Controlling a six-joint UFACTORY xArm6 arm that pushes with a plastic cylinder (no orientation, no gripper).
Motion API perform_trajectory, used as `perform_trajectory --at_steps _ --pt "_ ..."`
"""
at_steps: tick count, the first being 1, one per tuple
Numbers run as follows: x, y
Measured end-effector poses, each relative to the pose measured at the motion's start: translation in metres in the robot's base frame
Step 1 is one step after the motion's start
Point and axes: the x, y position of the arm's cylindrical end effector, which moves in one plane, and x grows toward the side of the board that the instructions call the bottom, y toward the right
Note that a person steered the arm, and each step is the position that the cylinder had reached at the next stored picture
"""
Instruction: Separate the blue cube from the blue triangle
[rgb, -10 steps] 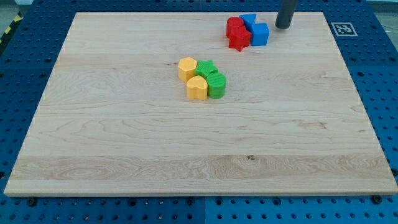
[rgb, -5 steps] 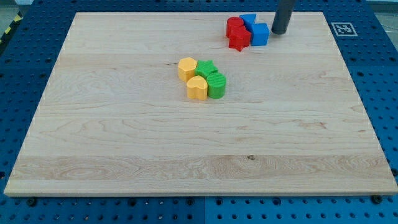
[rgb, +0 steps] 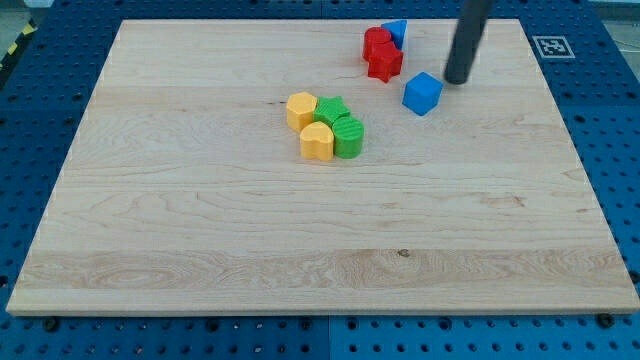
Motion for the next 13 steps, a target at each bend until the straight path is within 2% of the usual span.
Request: perform_trajectory --at_steps 1,2,4,5,7,8,10,11,12,13 --pt "0.030 0.033" --pt "0.051 -0.001" --pt "0.044 -0.142" --pt "0.036 -0.171" --pt "0.048 -0.112" --pt "0.012 -0.101" --pt "-0.005 -0.242" --pt "-0.004 -0.235" --pt "0.022 -0.212" --pt "0.052 -0.236"
